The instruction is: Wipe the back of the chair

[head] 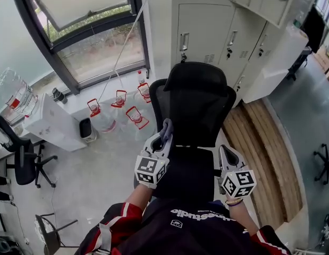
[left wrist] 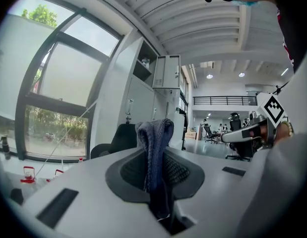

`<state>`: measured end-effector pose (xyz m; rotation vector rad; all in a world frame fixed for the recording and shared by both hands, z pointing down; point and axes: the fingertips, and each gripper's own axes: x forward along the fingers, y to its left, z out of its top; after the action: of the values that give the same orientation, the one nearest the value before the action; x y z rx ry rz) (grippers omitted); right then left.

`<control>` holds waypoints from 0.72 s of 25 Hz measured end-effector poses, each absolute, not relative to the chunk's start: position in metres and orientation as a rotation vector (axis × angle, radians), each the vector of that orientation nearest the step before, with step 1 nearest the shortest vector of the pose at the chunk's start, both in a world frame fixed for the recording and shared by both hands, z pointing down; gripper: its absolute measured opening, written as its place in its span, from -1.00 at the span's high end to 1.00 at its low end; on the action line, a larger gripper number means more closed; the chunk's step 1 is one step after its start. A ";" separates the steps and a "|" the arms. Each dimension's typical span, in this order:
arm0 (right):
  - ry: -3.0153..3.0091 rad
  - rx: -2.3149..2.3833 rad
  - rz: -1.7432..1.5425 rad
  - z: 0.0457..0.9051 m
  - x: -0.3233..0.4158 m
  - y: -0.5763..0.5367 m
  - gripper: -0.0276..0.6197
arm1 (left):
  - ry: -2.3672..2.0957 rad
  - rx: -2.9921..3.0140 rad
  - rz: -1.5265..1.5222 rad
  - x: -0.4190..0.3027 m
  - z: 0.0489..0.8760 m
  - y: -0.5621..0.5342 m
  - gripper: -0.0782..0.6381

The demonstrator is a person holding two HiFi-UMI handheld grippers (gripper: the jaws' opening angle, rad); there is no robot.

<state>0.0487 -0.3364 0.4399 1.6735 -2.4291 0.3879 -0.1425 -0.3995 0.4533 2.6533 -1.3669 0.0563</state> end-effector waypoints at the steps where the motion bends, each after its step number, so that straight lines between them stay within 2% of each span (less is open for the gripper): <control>1: -2.432 1.673 0.382 0.438 0.050 -0.332 0.87 | -1.371 2.650 0.049 -0.143 0.453 -0.394 0.62; 9: -2.518 1.607 0.366 0.429 0.079 -0.255 0.87 | -1.445 2.596 0.010 -0.119 0.447 -0.306 0.62; 18: -2.563 1.547 0.442 0.449 0.188 -0.107 0.87 | -1.463 2.550 -0.005 0.000 0.452 -0.129 0.62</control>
<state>0.1884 -0.1074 0.4491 1.5472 -2.5629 0.4423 -0.0003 -0.1285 0.4523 2.5499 -1.4628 -0.0047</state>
